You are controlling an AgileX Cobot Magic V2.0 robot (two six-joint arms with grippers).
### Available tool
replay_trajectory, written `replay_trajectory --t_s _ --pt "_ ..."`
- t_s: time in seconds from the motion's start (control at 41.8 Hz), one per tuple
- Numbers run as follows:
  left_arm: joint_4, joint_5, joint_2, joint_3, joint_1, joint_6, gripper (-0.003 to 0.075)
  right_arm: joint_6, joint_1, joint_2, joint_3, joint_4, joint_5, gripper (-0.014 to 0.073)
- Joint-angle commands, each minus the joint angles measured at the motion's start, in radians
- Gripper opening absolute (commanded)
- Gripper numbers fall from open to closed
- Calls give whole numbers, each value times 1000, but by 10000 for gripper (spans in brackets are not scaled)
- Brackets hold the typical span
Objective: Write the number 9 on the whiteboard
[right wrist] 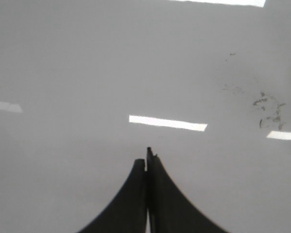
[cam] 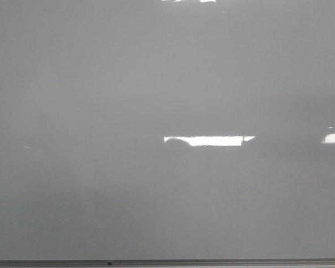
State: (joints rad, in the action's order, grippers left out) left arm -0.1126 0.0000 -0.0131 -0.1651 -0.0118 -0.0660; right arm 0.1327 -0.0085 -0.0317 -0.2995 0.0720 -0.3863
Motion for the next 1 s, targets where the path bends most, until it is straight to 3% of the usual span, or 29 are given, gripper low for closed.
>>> replay_trajectory --t_s 0.0,0.263,0.43,0.669,0.98 --pt "4 12 -60 -119 -5 9 -19 39 0 -75 -120 -9 5 -67" --pt "43 249 -232 -357 -5 9 -19 39 0 -269 -343 9 -200 -67" --pt "43 385 -333 -428 -5 9 -19 39 0 -376 -416 9 -295 -67" --pt "39 463 -420 -421 -5 9 -19 39 0 -435 -397 8 -273 -67" --pt "43 469 -503 -421 -5 9 -15 38 0 -463 -366 8 -269 -64"
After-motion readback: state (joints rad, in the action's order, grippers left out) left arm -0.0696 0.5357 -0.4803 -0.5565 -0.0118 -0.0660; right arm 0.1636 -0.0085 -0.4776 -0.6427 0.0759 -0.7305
